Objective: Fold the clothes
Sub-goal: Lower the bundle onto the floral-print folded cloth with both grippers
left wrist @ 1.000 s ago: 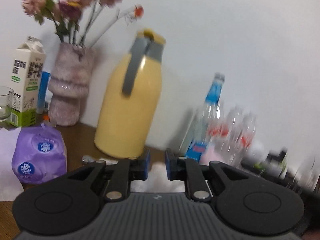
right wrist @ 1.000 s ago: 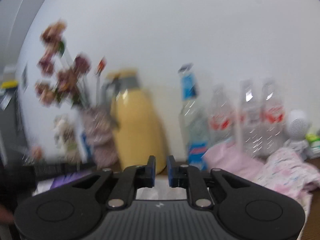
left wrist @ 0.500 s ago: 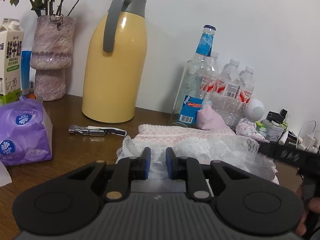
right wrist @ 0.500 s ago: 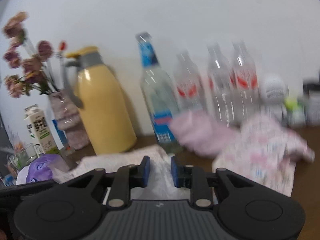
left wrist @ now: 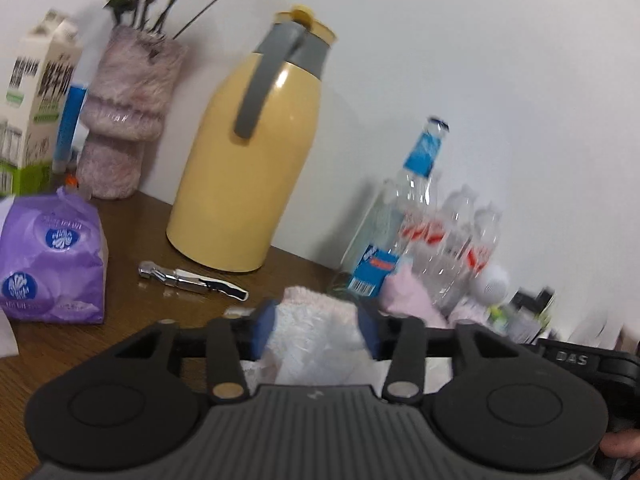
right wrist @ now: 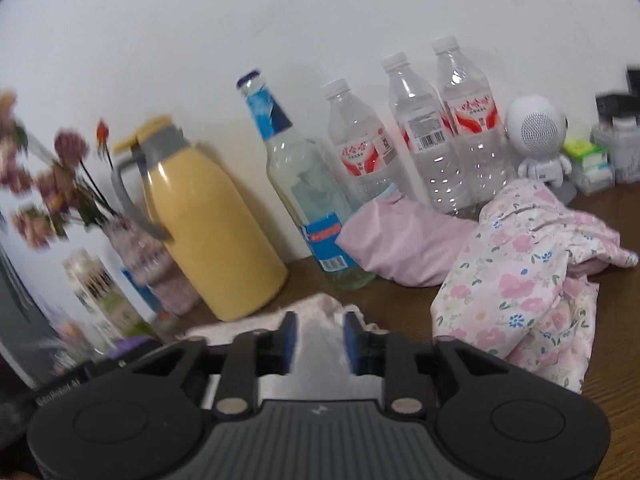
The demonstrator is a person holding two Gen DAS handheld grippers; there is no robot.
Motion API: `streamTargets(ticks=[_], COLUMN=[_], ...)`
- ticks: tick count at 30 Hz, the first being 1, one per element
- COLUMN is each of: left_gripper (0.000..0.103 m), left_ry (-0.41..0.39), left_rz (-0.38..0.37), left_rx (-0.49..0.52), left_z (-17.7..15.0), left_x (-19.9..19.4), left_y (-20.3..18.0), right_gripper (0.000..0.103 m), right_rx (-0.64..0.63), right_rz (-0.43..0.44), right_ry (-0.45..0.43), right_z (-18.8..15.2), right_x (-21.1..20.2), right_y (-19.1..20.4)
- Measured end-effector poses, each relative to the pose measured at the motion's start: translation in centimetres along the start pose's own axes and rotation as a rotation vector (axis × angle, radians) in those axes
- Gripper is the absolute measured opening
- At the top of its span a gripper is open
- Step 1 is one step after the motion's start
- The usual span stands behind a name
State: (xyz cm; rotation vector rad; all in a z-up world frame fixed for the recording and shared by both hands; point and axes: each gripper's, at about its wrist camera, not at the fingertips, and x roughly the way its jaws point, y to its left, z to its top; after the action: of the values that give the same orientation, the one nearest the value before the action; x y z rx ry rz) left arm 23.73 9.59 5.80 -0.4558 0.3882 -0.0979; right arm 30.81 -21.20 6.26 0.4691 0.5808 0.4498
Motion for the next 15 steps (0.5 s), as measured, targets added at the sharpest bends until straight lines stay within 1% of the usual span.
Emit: streamTargets(ticks=[2,4,7,9,11,13,15], left_gripper=[0.054,0.058,0.063,0.064,0.067,0.067,0.067], left_ry=[0.04,0.086,0.149,0.188,0.212,0.233,0.253], left_rz=[0.009,0.029,0.037,0.032,0.031,0.032,0.032], left_rx=[-0.049,-0.086,-0.153,-0.174,-0.17,-0.164,-0.157], left_z=[0.7,1.4,2.3,2.5,2.2,1.8,1.4], left_x=[0.2,0.3,0.2,0.3,0.7,1.1,1.5], left_y=[0.5,0.9,1.5,1.5,1.4,1.2,1.0], right_gripper=[0.062,0.064,0.069,0.076,0.077,0.077,0.077], right_rx=[0.049,0.052,0.046,0.045,0.043,0.053,0.073], right_rz=[0.043,0.056,0.065,0.069,0.06,0.046,0.074], right_ry=[0.051,0.089,0.144,0.161,0.184,0.203,0.203], right_z=[0.7,1.0,1.1,1.0,0.7,0.2,-0.2], right_x=[-0.2,-0.2,-0.2,-0.1,0.4,1.0,1.4], right_y=[-0.5,-0.4,0.1,0.5,0.7,0.6,0.4])
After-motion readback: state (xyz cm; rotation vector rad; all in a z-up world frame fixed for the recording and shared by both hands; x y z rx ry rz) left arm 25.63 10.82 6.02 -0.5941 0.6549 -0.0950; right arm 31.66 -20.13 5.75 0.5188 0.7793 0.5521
